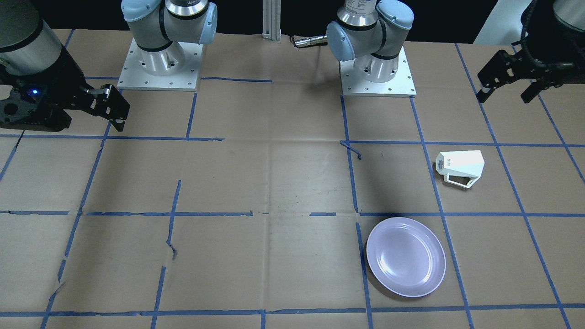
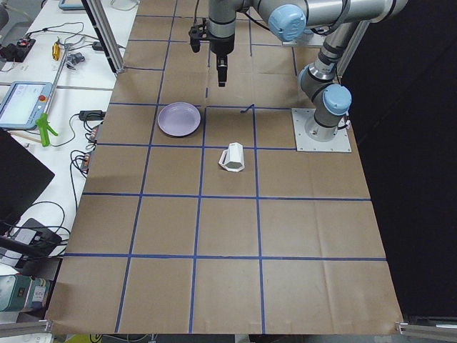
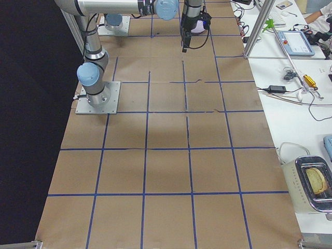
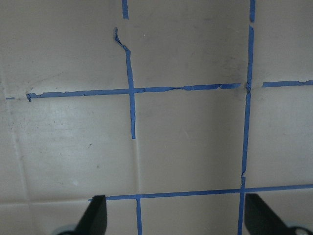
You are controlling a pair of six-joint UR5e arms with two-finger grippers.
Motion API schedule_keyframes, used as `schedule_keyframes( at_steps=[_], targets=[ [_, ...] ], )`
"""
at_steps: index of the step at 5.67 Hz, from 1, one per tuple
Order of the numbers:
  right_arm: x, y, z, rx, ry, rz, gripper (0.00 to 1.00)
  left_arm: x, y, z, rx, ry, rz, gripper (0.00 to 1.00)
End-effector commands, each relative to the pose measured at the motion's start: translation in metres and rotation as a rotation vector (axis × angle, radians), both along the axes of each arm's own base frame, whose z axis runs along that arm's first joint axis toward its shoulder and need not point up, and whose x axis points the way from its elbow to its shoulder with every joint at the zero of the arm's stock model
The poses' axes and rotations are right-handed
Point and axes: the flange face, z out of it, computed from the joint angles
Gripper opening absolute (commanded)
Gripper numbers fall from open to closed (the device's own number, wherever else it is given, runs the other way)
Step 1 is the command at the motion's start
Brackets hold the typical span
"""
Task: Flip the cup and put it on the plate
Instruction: 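Move the left gripper away from the plate toward the robot's side, then lower the left gripper beside the white hexagonal cup lying on its side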
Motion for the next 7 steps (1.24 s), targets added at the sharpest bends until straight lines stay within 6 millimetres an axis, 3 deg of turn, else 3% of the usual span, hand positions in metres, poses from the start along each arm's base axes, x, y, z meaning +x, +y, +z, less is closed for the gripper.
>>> schedule_keyframes(
  at_steps=[1, 2, 3, 4, 6, 7],
  targets=[
    [0.000, 0.000, 0.000, 0.000, 0.000, 0.000, 1.00, 0.086, 0.031, -0.009, 0.029, 0.034, -0.095, 0.99],
    [0.000, 0.000, 0.000, 0.000, 0.000, 0.000, 1.00, 0.136, 0.051, -0.031, 0.036, 0.080, -0.163, 0.99],
    [0.000, 0.000, 0.000, 0.000, 0.000, 0.000, 1.00, 0.174, 0.073, -0.050, 0.041, 0.120, -0.187, 0.99],
    [0.000, 0.000, 0.000, 0.000, 0.000, 0.000, 1.00, 0.204, 0.082, -0.069, 0.011, 0.175, -0.197, 0.99],
    [0.000, 0.000, 0.000, 0.000, 0.000, 0.000, 1.00, 0.285, 0.091, -0.121, -0.095, 0.316, -0.217, 0.99],
    [0.000, 0.000, 0.000, 0.000, 0.000, 0.000, 1.00, 0.319, 0.082, -0.151, -0.132, 0.369, -0.266, 0.99]
  ],
)
